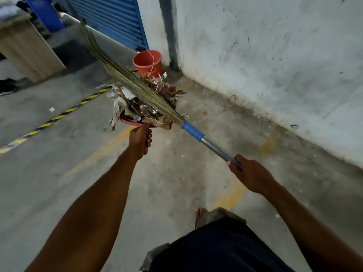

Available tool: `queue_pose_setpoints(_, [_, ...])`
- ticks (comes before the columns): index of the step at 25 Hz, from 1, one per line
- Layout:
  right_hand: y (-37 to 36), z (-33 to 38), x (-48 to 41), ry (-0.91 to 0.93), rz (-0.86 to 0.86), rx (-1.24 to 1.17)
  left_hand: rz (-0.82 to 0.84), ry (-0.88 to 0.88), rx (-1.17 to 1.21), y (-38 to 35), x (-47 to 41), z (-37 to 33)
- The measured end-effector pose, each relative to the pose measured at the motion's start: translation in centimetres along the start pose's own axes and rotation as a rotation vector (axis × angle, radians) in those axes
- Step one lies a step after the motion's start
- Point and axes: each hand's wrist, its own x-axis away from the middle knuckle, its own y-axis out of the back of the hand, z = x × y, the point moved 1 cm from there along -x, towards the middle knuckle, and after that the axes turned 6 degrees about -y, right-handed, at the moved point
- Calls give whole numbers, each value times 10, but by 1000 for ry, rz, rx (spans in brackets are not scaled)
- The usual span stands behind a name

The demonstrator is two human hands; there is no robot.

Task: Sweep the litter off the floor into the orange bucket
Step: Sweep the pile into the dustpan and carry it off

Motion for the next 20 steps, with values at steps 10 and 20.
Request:
queue_pose_setpoints(10, [17,118,-292,-7,36,37,-54,-19,-22,21,-275,-109])
queue_pose_setpoints(20, [-15,267,-526,-125,-12,-84,40,-17,-71,63,-562,-221])
